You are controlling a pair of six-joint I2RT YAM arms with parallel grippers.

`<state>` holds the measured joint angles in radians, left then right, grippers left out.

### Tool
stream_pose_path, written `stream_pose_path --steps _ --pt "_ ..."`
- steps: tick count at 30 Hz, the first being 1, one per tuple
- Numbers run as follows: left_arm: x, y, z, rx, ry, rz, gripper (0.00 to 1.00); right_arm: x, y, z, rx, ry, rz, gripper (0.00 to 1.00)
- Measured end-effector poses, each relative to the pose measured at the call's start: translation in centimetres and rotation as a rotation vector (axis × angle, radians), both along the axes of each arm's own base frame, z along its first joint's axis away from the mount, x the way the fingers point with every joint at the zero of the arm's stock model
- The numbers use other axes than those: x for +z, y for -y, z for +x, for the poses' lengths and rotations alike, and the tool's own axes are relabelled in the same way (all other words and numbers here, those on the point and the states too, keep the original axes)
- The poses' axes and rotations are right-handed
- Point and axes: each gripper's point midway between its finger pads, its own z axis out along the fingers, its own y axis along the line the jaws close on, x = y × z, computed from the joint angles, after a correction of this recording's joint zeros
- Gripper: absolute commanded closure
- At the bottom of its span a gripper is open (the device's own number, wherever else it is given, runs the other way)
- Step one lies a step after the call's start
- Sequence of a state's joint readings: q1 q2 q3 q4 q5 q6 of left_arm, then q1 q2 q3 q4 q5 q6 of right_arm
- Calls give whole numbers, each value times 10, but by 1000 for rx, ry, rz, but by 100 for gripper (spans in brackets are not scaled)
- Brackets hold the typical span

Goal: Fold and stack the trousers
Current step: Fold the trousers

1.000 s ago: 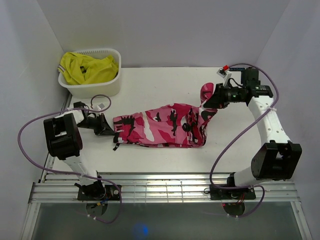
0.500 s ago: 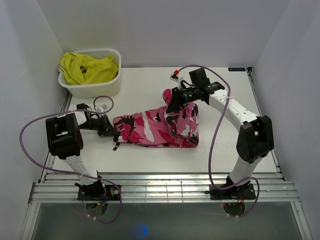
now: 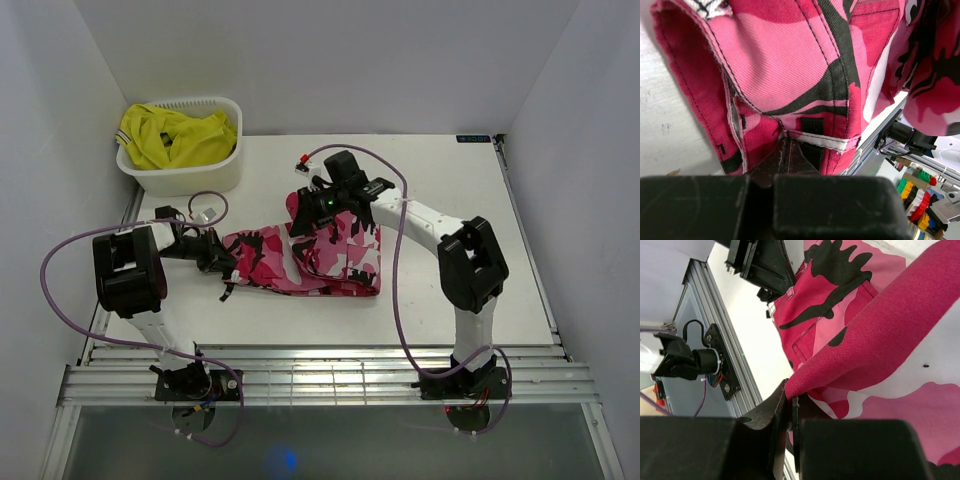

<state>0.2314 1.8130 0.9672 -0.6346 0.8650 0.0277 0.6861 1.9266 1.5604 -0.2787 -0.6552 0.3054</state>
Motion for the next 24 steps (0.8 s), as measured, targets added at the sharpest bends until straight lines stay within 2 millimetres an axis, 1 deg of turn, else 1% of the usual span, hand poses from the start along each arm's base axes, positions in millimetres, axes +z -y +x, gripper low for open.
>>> stream_pose_path --steps 3,7,11,16,20,24 --pt "-1 0 0 1 7 -3 100 -13 -15 2 -9 -23 -17 92" --pt "-7 1 -4 7 -3 1 100 -22 -34 5 -7 -34 -25 92" --pt "-10 0 -6 14 -9 8 100 -17 -50 8 -7 -26 -11 92" --pt "-12 1 -6 38 -22 3 100 -2 -67 11 -17 -10 15 92" --pt "-14 1 -5 53 -36 7 100 6 -85 6 -6 -12 38 92" --pt "-15 1 -5 64 -52 -1 100 2 -98 -7 13 -33 37 92"
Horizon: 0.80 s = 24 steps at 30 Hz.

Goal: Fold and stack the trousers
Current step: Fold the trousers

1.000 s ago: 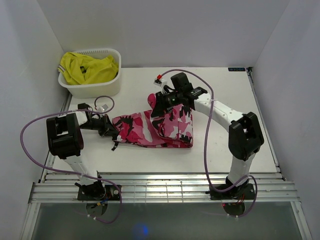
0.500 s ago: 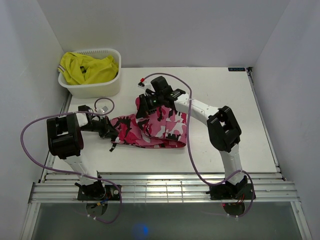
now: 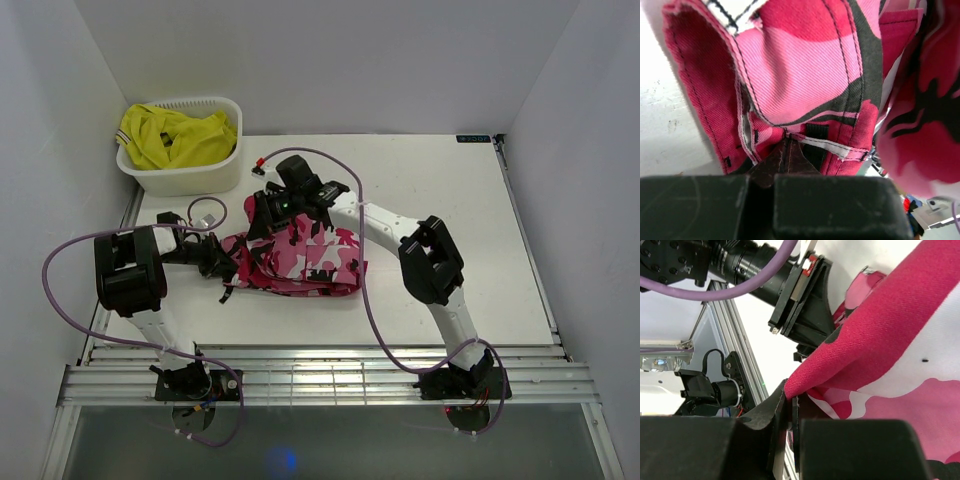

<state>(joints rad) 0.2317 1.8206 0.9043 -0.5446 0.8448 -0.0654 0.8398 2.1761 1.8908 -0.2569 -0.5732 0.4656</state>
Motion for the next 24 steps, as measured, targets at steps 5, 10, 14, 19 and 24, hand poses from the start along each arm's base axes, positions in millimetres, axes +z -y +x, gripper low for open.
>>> stream_pose_path --steps 5,10,14,19,24 --pt "0 1 0 8 -9 -8 100 -15 -14 -16 23 -35 -16 92" --pt "0 1 1 10 -11 -9 100 -24 -28 -17 20 -52 -13 92" --pt "0 1 1 13 -13 -10 100 -25 -38 -15 8 -52 0 92" --pt "0 1 1 14 -14 -10 89 -32 -44 -16 -3 -65 2 92" --pt "1 -7 0 25 -26 24 66 -45 -49 -15 -9 -74 -6 92"
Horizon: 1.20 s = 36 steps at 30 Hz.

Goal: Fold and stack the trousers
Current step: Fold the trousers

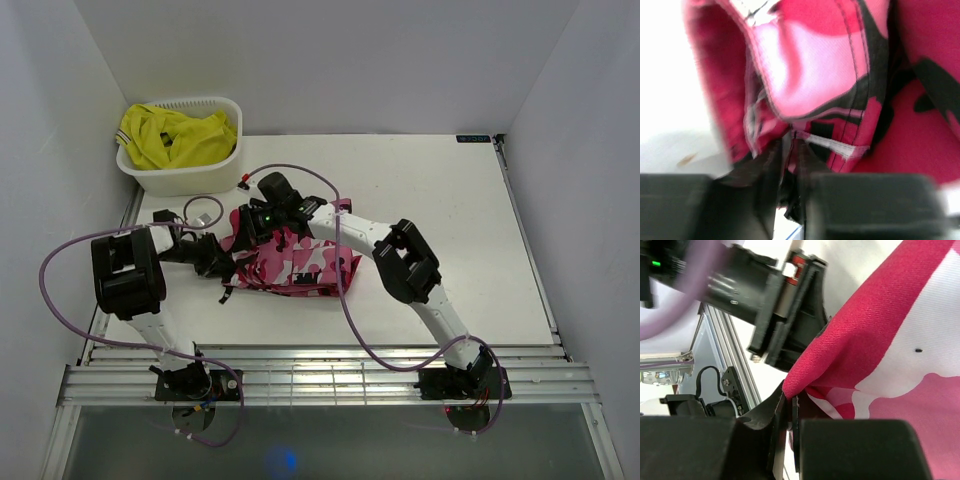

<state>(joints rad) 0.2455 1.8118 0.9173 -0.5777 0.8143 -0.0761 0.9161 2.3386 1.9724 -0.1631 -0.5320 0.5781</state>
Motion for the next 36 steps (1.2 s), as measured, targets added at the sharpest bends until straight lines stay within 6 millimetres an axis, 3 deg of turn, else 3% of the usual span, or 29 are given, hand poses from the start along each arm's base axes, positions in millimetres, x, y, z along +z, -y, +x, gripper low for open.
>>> stream_pose_path --steps 2,4,7,10,11,15,18,21,23,25,26,29,31,33,36 --pt "4 -9 0 12 -1 31 51 -5 -2 1 -1 -4 1 88" --pt "12 -25 2 36 8 67 45 -8 -3 1 -2 -13 3 85" --pt "23 -57 5 83 32 154 38 -7 -6 0 3 -19 19 66" --pt "35 -84 3 123 59 219 37 0 -10 -1 19 -3 53 43" --pt "38 -91 1 133 65 230 37 2 -11 -1 27 3 61 30" --pt "53 -108 -3 154 102 215 37 9 -11 -5 71 39 88 11" --pt "71 -112 1 126 173 177 36 24 -5 -6 109 87 103 2" --pt "93 -108 10 82 264 157 33 57 10 -10 156 157 124 6" --pt "113 -106 20 49 346 160 32 91 28 -4 168 226 150 1" --pt "133 -102 29 14 417 172 32 129 56 9 154 305 180 17" --pt "141 -98 34 -9 450 181 34 145 74 18 138 343 190 30" --pt "156 -66 50 -115 523 214 38 179 140 55 41 447 179 41" --pt "159 -30 56 -214 555 214 44 179 182 78 -20 483 132 43" --pt "159 6 57 -297 569 199 52 162 208 87 -30 493 75 44" --pt "154 39 54 -356 542 157 62 116 220 69 61 433 -1 44"
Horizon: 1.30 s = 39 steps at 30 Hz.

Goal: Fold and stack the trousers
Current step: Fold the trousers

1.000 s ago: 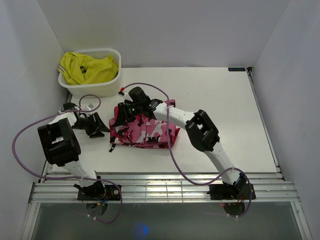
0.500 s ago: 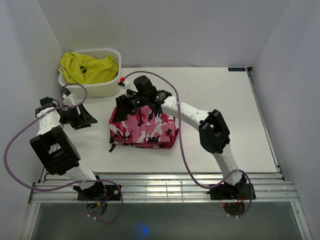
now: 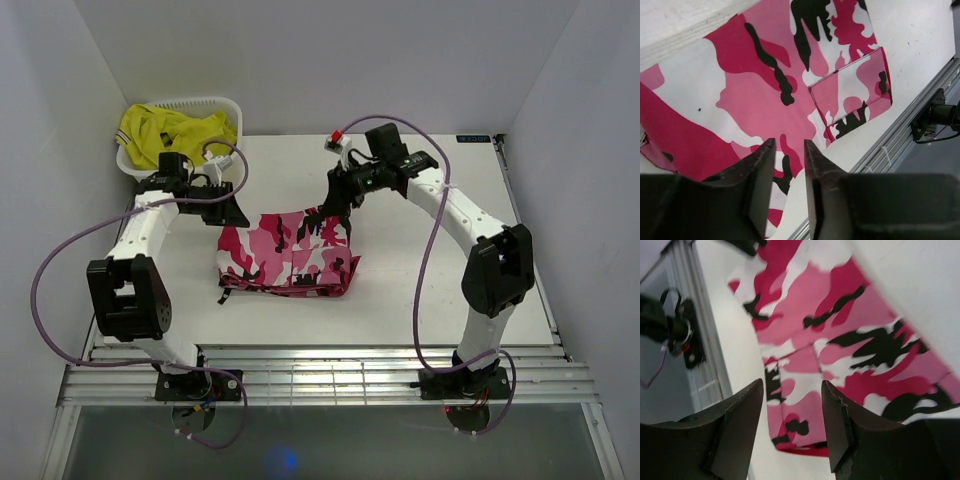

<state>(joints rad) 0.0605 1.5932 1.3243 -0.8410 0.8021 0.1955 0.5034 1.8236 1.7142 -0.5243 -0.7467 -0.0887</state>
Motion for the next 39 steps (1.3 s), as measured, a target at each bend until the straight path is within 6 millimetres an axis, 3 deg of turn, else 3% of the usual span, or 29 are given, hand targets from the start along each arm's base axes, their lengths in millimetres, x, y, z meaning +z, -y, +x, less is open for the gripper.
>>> stream_pose_path --steps 4,7,11,15,17,20,26,29,31,32,36,39 --pt "-31 -4 -3 31 -118 -10 71 -57 2 -49 146 -163 -75 46" --pt "-69 -12 -26 55 -257 13 72 -84 3 -77 233 -270 -91 49" --pt "-104 -19 -61 66 -420 54 72 -129 14 -106 269 -422 -129 53" --pt "-131 -28 -70 98 -539 53 71 -181 33 -132 237 -594 -205 53" --pt "-145 -34 -73 132 -614 20 71 -196 39 -140 221 -670 -220 52" --pt "-150 -34 -76 172 -695 -71 67 -196 41 -141 208 -704 -207 47" --pt "-133 -32 -72 123 -637 -129 38 -183 41 -139 223 -663 -223 29" --pt "-103 -36 -57 67 -451 -97 21 -158 42 -121 227 -521 -235 20" --pt "-67 -39 -40 54 -270 -72 13 -127 39 -99 221 -379 -202 12" --pt "-46 -40 -30 50 -172 -61 3 -109 38 -87 214 -308 -182 11" --pt "30 -36 -2 61 131 -81 7 -45 34 -38 175 -66 -109 12" --pt "42 -26 18 67 169 -146 21 -36 33 -6 143 -25 -82 12"
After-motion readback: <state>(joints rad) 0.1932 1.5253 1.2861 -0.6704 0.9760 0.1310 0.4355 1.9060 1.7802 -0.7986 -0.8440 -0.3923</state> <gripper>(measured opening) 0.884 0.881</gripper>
